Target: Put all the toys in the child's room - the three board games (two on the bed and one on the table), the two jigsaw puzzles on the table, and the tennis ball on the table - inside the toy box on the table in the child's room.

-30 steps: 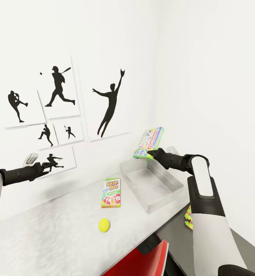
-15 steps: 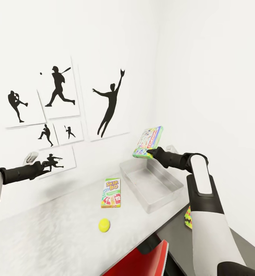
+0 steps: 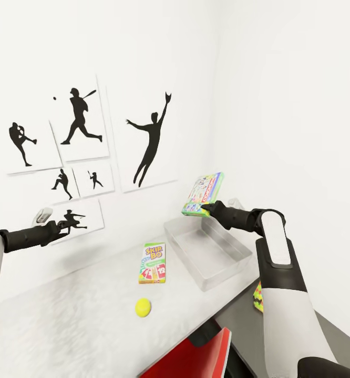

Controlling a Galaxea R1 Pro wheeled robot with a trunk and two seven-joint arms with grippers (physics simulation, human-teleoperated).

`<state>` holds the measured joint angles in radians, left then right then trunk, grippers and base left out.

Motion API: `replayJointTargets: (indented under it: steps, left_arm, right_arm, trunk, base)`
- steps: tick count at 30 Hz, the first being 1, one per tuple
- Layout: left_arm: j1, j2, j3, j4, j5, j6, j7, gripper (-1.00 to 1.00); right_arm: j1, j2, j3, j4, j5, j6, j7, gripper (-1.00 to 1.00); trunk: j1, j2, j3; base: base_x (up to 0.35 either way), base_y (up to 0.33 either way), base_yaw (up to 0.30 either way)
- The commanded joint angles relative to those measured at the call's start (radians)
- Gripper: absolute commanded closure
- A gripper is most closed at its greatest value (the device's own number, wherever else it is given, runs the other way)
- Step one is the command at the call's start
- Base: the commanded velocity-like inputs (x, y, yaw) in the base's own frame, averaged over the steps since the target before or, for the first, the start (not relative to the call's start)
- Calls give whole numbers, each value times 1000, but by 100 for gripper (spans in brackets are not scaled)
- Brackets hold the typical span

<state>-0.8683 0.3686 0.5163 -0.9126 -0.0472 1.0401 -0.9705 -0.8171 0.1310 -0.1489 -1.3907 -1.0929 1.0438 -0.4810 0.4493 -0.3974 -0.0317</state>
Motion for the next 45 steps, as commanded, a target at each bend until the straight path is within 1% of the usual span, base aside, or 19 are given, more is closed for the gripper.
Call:
replayJointTargets:
  steps: [1, 8, 23, 25, 26, 28, 29, 30, 31, 32, 33, 34, 35, 36, 38, 40, 42, 44, 45]
  left_arm:
    - [-1, 0, 2, 0, -5, 7, -6, -100]
    - [-1, -2, 1, 0, -5, 7, -6, -100]
    - [-1, -3, 0, 0, -5, 7, -7, -100]
    - [-1, -4, -1, -1, -5, 7, -25, -100]
    - [-1, -6, -5, -1, -5, 7, -60, -100]
    - [-1, -7, -34, -3, -6, 7, -154, -100]
    - [-1, -5, -71, -5, -6, 7, -239, -100]
    - [-1, -3, -96, -6, -7, 7, -284, -100]
    - [-1, 0, -155, -14, -7, 7, -377, -100]
    - [-1, 2, -187, -20, -8, 7, -422, -100]
    - [-1, 9, -253, -39, -8, 7, -503, -100]
    - [-1, 12, -286, -53, -8, 7, -535, -100]
    - [-1, 17, -352, -90, -7, 7, -579, -100]
    - [-1, 19, -381, -112, -5, 7, -594, -100]
    - [-1, 21, -465, -205, 12, 7, -600, -100]
    - [-1, 21, -489, -247, 30, 7, -600, -100]
    - [1, 22, -517, -309, 81, 7, -600, -100]
    - [2, 24, -527, -332, 119, 7, -600, -100]
    - [2, 24, -529, -337, 129, 7, -600, -100]
  right_arm:
    - [-6, 1, -2, 6, -10, 3, -11, 100]
    - [-35, 1, -2, 52, -11, 3, -11, 100]
    - [-37, -1, -3, 51, -10, 3, -11, 100]
    - [-38, -1, -4, 53, -10, 3, -11, 100]
    - [-38, -1, -4, 54, -10, 3, -11, 100]
    - [-39, -1, -3, 56, -10, 3, -11, 100]
    - [-39, -1, -3, 57, -10, 3, -11, 100]
    - [-39, -1, -3, 57, -10, 3, -11, 100]
    - [-39, -1, -3, 57, -10, 3, -11, 100]
    - [-39, -1, -4, 57, -10, 3, -11, 100]
    - [-39, -1, -4, 57, -10, 3, -11, 100]
    - [-39, -1, -3, 58, -10, 3, -11, 100]
    - [-39, -1, -4, 58, -10, 3, -11, 100]
    - [-39, -1, -3, 58, -10, 3, -11, 100]
    - [-40, 0, -3, 58, -10, 3, -11, 100]
    - [-41, 0, -3, 58, -10, 3, -11, 100]
    - [-43, 0, -3, 58, -10, 3, -11, 100]
    - [-44, 0, -3, 58, -10, 3, -11, 100]
    - [-44, 1, -3, 58, -10, 3, -11, 100]
  trunk:
    - [1, -3, -4]
    - [1, -3, -11]
    - [1, -3, -28]
    - [1, -3, -30]
    - [1, -3, -31]
    - [1, -3, -34]
    - [1, -3, -35]
    - [1, -3, -36]
    - [1, -3, -38]
    - [1, -3, -39]
    - [1, -3, -40]
    - [1, -3, -41]
    - [1, -3, -43]
    - [1, -3, -44]
    - [1, -3, -47]
    - [1, -3, -50]
    - [1, -3, -53]
    - [1, -3, -57]
    - [1, -3, -58]
  base:
    - [0, 0, 0]
    - [0, 0, 0]
    - [0, 0, 0]
    - [0, 0, 0]
    - [0, 0, 0]
    - [0, 0, 0]
    - [0, 0, 0]
    - [0, 0, 0]
    - [0, 0, 0]
    - [0, 0, 0]
    - [0, 0, 0]
    - [0, 0, 0]
    - [0, 0, 0]
    - [0, 0, 0]
    - [0, 0, 0]
    - [0, 0, 0]
    - [0, 0, 0]
    - [0, 0, 0]
    - [0, 0, 0]
